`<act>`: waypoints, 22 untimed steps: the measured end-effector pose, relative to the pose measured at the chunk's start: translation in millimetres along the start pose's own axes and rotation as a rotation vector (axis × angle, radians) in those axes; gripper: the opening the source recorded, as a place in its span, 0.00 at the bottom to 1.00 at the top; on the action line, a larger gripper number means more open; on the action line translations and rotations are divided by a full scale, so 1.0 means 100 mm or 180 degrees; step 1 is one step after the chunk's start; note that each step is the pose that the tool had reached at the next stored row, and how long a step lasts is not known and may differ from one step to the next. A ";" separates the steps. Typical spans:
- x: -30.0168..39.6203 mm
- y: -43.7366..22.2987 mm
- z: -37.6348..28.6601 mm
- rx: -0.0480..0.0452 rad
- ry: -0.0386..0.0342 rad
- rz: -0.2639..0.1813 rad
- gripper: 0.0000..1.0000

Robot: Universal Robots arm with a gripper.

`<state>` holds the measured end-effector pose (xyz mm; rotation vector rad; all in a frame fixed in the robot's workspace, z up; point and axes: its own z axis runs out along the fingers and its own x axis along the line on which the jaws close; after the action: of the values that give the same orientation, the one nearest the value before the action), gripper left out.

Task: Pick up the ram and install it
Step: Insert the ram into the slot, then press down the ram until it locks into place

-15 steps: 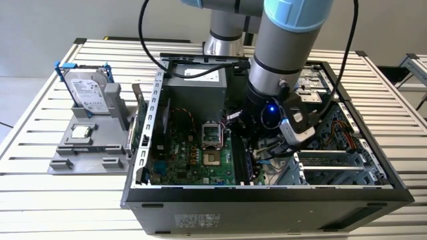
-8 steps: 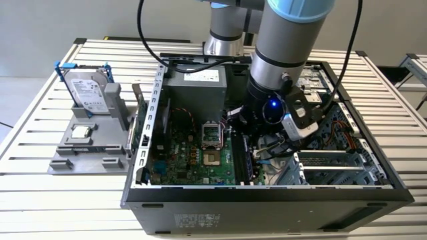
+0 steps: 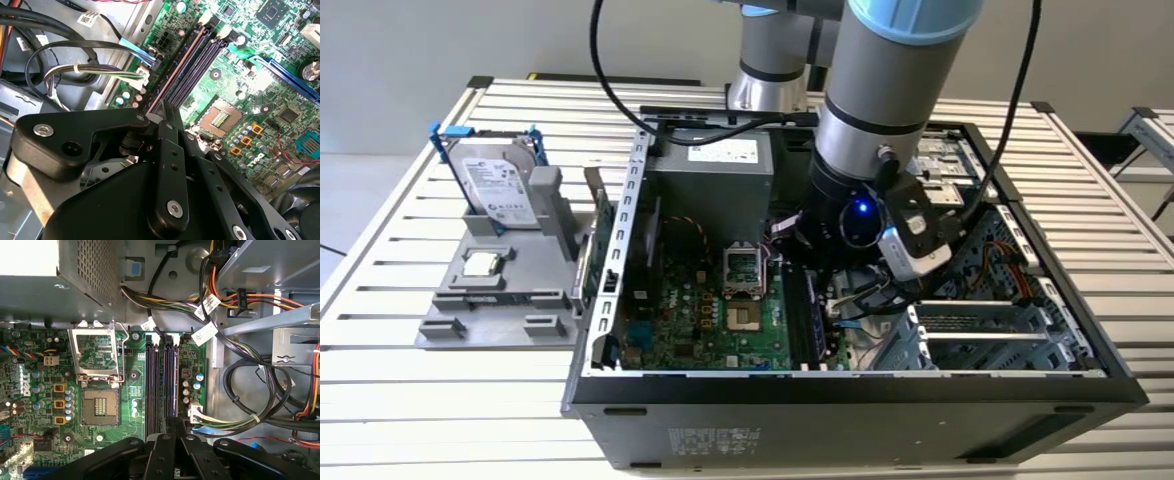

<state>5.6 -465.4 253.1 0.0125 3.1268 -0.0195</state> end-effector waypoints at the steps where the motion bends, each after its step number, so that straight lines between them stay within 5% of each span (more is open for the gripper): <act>1: 0.001 0.000 0.000 0.0000 0.0000 0.0000 0.00; 13: 0.006 0.000 0.000 0.0000 0.0000 -0.0036 0.00; 22: 0.006 0.000 0.000 -0.0004 -0.0003 -0.0250 0.00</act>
<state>5.0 -465.4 253.1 -0.1105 3.1244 -0.0187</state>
